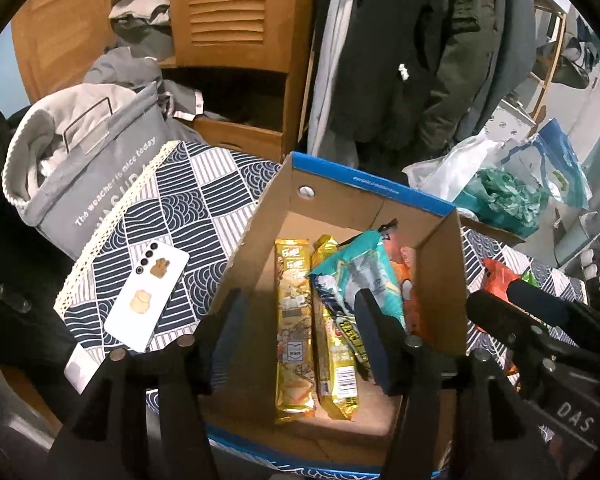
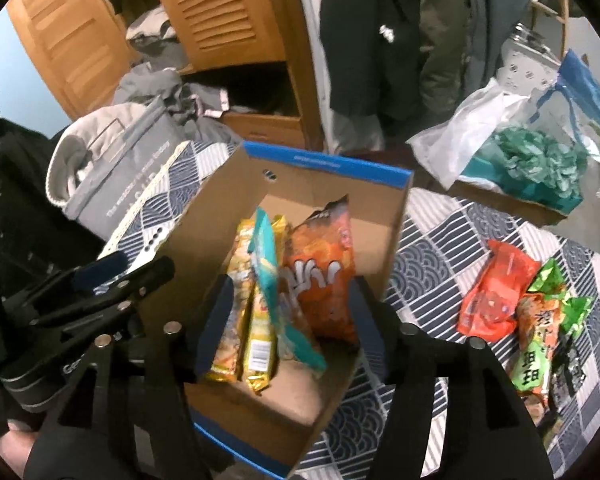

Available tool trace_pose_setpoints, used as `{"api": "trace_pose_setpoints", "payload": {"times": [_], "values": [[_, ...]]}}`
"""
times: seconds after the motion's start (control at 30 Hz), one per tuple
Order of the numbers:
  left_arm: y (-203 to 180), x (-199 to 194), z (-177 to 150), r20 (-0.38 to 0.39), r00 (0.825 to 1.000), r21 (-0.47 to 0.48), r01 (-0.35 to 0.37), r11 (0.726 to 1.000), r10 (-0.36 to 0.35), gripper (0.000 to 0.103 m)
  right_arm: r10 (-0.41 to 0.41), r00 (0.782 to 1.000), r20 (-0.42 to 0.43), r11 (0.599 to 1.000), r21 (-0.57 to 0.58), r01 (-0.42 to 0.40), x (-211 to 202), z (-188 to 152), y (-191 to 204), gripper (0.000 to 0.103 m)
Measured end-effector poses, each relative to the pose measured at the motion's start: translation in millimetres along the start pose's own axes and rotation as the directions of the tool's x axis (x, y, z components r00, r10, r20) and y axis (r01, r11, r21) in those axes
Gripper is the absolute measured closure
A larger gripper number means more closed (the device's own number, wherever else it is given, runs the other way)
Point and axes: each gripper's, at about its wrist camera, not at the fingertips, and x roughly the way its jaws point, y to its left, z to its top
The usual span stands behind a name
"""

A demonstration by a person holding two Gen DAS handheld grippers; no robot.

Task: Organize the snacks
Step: 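Release the yellow bar and teal packet into the box with both tools, then move both tools toward the red and green packets on the table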

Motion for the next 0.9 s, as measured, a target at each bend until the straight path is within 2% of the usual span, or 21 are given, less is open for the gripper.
{"api": "trace_pose_setpoints", "payload": {"times": [0.1,0.53,0.9], "values": [[-7,-8,1,0.023,1.0,0.013,0.008,1.0,-0.008,0.037,-0.017,1.0,0.008,1.0,0.005,0.017,-5,1,-5,0.042],[-46,-20,0,0.039,0.998,0.094,0.045,0.995,-0.049,0.032,-0.087,0.996,0.031,0.995,0.051,0.086,-26,-2,-40,0.04],[-87,-19,-6,0.011,0.997,0.168,0.069,0.983,-0.072,0.031,-0.135,0.99,0.041,0.987,0.09,0.131,-45,-9,-75,0.04]]}}
